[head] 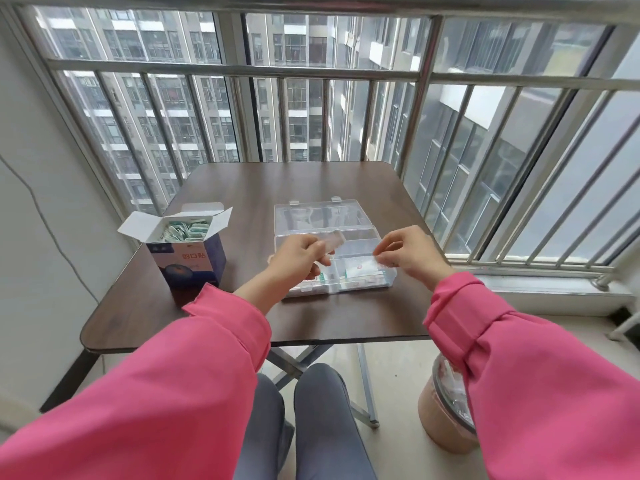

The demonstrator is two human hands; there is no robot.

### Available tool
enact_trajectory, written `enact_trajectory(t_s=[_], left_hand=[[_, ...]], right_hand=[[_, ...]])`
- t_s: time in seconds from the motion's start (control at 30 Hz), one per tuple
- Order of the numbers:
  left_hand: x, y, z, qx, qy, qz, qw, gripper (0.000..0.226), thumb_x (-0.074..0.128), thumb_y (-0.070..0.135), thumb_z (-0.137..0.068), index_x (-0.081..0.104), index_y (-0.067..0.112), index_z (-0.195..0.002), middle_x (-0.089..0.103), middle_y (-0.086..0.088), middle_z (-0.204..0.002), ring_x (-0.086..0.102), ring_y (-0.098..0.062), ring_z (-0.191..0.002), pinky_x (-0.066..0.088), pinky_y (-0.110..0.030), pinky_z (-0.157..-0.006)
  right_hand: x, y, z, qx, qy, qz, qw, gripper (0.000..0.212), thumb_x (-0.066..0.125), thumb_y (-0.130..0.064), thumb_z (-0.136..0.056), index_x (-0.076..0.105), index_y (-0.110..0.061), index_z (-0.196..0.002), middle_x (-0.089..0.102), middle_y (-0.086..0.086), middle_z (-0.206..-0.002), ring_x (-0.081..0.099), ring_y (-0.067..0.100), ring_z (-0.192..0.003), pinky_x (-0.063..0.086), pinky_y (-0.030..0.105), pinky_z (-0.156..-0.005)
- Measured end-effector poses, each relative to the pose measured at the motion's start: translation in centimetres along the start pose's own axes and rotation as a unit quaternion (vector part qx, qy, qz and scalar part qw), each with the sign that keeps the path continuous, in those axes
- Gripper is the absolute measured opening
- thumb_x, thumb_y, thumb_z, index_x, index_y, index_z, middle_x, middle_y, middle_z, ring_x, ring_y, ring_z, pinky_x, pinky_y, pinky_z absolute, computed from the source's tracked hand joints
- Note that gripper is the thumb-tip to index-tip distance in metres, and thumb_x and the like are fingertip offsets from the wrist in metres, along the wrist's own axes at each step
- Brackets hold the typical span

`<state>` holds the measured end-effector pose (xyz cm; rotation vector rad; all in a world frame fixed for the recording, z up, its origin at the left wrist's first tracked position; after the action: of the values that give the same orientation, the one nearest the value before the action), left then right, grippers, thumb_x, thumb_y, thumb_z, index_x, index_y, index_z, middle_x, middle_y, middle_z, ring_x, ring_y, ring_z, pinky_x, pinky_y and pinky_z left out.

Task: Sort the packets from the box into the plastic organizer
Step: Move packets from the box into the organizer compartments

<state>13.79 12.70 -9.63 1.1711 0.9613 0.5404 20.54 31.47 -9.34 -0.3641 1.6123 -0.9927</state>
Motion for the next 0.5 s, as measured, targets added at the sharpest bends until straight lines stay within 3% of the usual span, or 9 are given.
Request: enact_trajectory(t_s=[0.17, 0.37, 0.5], left_hand=[[0.0, 0.1, -0.2, 0.004, 0.019, 0.022, 1.0, 0.023, 0.046, 0.015, -0.098, 0.053, 0.018, -0.076, 0.064, -0.001, -0.073, 0.048, -0.007, -0.048, 0.042, -0.02, -0.053], [-0.2, -0.1, 0.1, 0.0, 0.005, 0.018, 1.0, 0.018, 0.051, 0.027, -0.095, 0.055, 0.02, -0.079, 0.068, -0.002, -0.082, 0.054, -0.009, -0.055, 0.044, -0.019, -0.056], [-0.1, -0.1, 0.2, -0.005, -0.007, 0.029, 1.0, 0.02, 0.055, 0.036, -0.092, 0.058, 0.02, -0.08, 0.067, -0.001, -0.085, 0.057, -0.01, -0.06, 0.045, -0.019, -0.058]], right_hand=[[1.7, -0.9, 0.0, -0.051, -0.005, 0.084, 0.995, 0.013, 0.068, 0.003, -0.073, 0.074, -0.006, -0.081, 0.068, 0.01, -0.074, 0.059, 0.011, -0.063, 0.039, 0.004, -0.055], [3.1, -0.6, 0.1, -0.087, 0.006, 0.159, 0.983, 0.017, 0.063, -0.001, -0.077, 0.075, -0.008, -0.087, 0.071, 0.009, -0.091, 0.065, 0.022, -0.088, 0.044, 0.022, -0.075], [3.8, -0.8, 0.6, -0.106, 0.003, 0.208, 0.972, 0.017, 0.06, -0.02, -0.086, 0.073, -0.01, -0.091, 0.069, 0.01, -0.098, 0.061, 0.026, -0.097, 0.047, 0.037, -0.085]])
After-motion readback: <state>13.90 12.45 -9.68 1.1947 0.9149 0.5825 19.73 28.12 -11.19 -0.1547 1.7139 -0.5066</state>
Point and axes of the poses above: each hand's wrist, its own z-axis away from the middle knuckle, its own x-axis out of the palm, y = z × x, the point moved 4 cm from there along -z, towards the middle knuckle
